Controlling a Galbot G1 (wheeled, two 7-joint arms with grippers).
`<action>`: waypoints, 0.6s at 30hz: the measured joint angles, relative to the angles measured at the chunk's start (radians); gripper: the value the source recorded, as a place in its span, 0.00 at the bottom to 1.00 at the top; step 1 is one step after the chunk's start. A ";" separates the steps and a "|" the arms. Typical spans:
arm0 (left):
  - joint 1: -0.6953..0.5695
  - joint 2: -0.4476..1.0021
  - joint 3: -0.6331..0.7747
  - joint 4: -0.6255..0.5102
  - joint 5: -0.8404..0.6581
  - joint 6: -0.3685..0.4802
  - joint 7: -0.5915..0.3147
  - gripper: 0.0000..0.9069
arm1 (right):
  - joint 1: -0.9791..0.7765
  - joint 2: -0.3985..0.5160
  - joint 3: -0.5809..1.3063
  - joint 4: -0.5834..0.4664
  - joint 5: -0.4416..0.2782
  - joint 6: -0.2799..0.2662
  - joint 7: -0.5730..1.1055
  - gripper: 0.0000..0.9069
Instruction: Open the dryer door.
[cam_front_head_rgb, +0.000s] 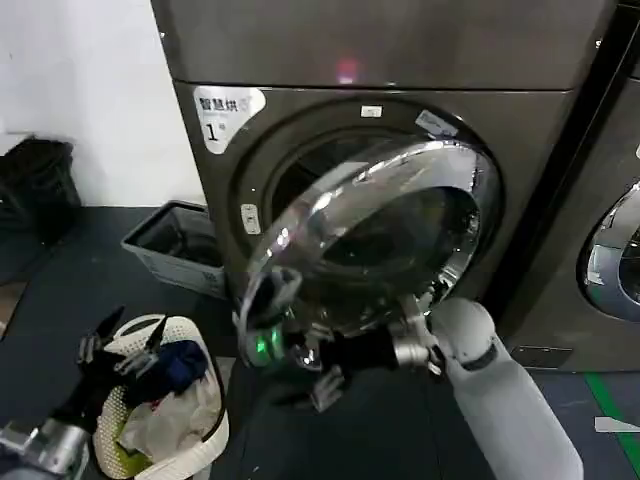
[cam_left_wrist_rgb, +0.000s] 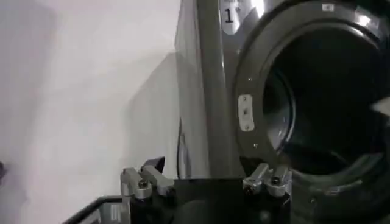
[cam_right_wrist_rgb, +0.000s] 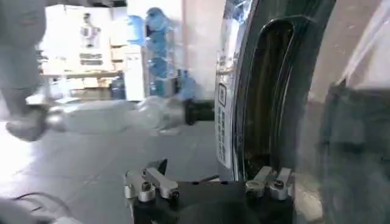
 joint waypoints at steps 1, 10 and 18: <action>-0.008 0.011 0.010 0.009 -0.014 0.000 -0.005 1.00 | -0.008 -0.007 0.010 0.007 0.019 -0.001 -0.006 1.00; -0.095 0.150 0.121 0.100 -0.138 -0.015 -0.007 1.00 | -0.072 -0.052 0.090 0.053 0.074 0.007 -0.040 1.00; -0.190 0.251 0.248 0.165 -0.132 -0.026 0.049 1.00 | -0.125 -0.077 0.187 0.076 0.140 0.007 -0.040 1.00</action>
